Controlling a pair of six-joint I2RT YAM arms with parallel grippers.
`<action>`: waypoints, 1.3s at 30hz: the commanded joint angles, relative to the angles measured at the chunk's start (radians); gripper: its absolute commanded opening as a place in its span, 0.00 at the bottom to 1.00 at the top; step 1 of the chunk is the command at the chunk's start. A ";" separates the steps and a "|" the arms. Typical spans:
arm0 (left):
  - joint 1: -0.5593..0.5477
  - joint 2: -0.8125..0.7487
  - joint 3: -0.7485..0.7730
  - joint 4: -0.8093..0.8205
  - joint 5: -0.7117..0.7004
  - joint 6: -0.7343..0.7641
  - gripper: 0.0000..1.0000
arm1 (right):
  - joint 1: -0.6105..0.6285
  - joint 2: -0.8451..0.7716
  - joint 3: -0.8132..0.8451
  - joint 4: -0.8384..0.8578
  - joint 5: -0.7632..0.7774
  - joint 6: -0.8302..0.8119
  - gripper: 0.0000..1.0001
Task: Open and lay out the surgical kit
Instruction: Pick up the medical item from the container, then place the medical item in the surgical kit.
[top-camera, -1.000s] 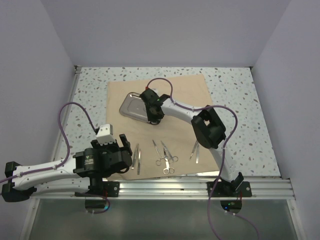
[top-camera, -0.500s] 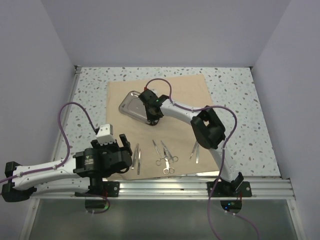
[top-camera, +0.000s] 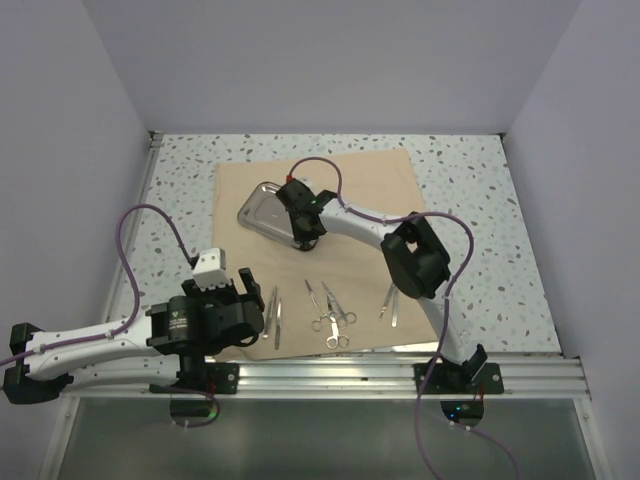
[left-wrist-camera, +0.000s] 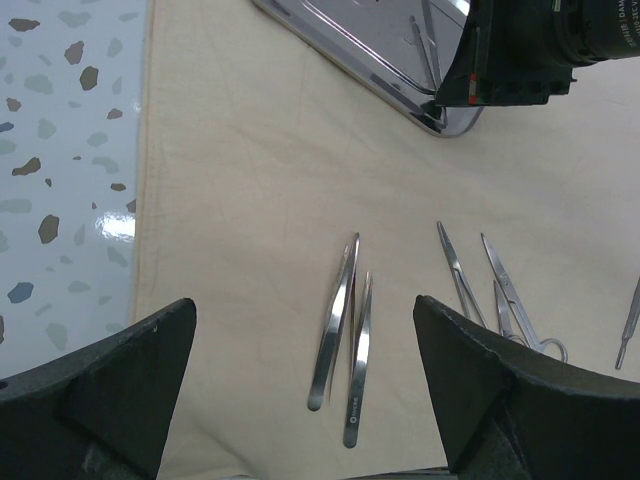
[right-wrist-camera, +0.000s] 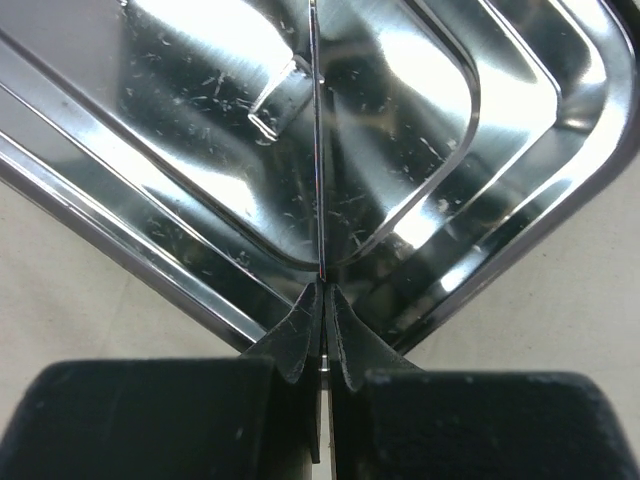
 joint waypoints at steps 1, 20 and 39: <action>-0.005 -0.003 -0.003 0.001 -0.047 -0.020 0.94 | 0.003 -0.088 0.040 -0.057 0.083 -0.034 0.00; -0.005 -0.001 -0.003 0.002 -0.047 -0.020 0.94 | -0.024 -0.709 -0.629 -0.051 0.264 0.122 0.00; -0.005 0.020 0.003 -0.018 -0.050 -0.038 0.94 | -0.007 -1.138 -1.189 0.003 0.024 0.334 0.56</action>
